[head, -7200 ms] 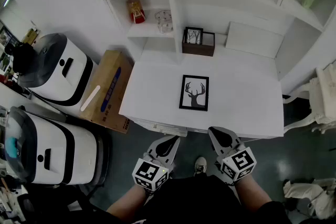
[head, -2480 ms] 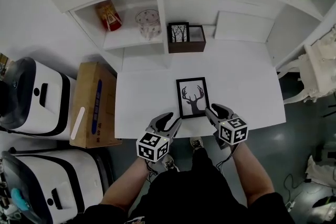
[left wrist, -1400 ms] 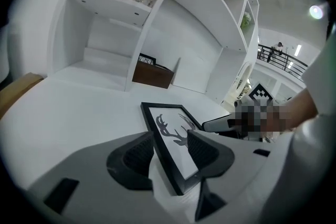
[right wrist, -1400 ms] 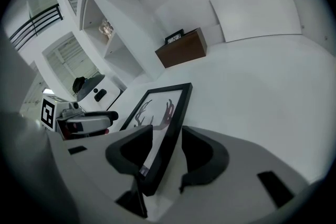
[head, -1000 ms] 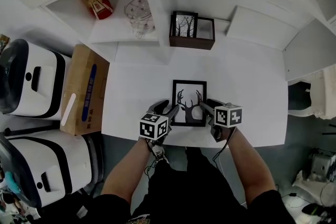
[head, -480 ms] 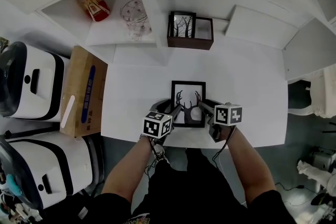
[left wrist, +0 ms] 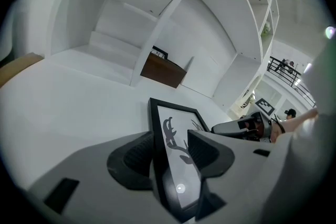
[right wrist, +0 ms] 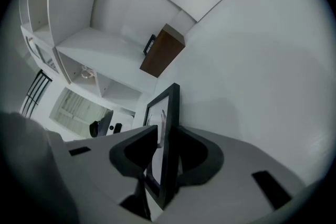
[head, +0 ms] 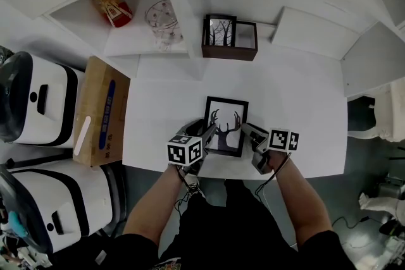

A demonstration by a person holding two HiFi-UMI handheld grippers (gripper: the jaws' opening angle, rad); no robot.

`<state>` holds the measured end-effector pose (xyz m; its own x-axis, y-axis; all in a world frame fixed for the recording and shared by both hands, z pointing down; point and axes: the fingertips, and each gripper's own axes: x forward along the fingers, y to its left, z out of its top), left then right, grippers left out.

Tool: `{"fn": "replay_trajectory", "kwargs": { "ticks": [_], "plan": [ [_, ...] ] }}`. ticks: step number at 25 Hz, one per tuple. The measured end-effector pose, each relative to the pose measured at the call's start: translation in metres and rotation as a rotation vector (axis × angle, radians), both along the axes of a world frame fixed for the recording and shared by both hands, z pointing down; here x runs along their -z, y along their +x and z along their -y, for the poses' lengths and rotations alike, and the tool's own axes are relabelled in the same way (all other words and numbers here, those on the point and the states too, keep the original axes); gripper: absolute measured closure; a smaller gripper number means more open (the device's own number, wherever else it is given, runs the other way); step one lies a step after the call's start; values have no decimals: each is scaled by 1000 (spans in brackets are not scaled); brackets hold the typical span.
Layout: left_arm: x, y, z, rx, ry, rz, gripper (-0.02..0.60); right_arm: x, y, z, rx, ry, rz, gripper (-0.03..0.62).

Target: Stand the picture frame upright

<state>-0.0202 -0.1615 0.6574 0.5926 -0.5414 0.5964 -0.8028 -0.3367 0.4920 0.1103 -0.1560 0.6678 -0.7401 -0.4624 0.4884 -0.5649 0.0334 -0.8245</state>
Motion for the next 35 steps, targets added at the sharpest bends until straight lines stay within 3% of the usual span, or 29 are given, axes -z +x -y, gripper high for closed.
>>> {"fn": "replay_trajectory", "kwargs": {
  "ticks": [8, 13, 14, 16, 19, 21, 23, 26, 28, 32, 35],
  "plan": [
    [5, -8, 4, 54, -10, -70, 382, 23, 2, 1, -155, -16, 343, 533],
    [5, -16, 8, 111, -19, -113, 382, 40, -8, 1, -116, 12, 455, 529],
    [6, -18, 9, 121, -22, -122, 382, 42, -9, 1, -109, 20, 464, 486],
    [7, -20, 10, 136, -26, -135, 383, 42, -10, 1, -118, 17, 474, 444],
    [8, -24, 11, 165, -31, -152, 390, 38, -11, 1, -158, -4, 496, 445],
    [9, -27, 12, 181, -33, -187, 390, 41, -14, 1, -148, 8, 507, 481],
    [11, -25, 8, 162, -54, -266, 413, 44, -25, -6, -57, 47, 468, 496],
    [12, -13, -6, 118, -108, -401, 536, 34, -49, -26, 120, 63, 321, 491],
    [14, -7, -11, 98, -95, -407, 546, 24, -56, -32, 143, 47, 250, 557],
    [16, 4, -21, 20, -69, -361, 560, 23, -59, -33, 143, 56, 241, 566],
    [16, -6, -18, 59, -58, -366, 560, 26, -57, -34, 157, 75, 260, 579]
  ]
}}
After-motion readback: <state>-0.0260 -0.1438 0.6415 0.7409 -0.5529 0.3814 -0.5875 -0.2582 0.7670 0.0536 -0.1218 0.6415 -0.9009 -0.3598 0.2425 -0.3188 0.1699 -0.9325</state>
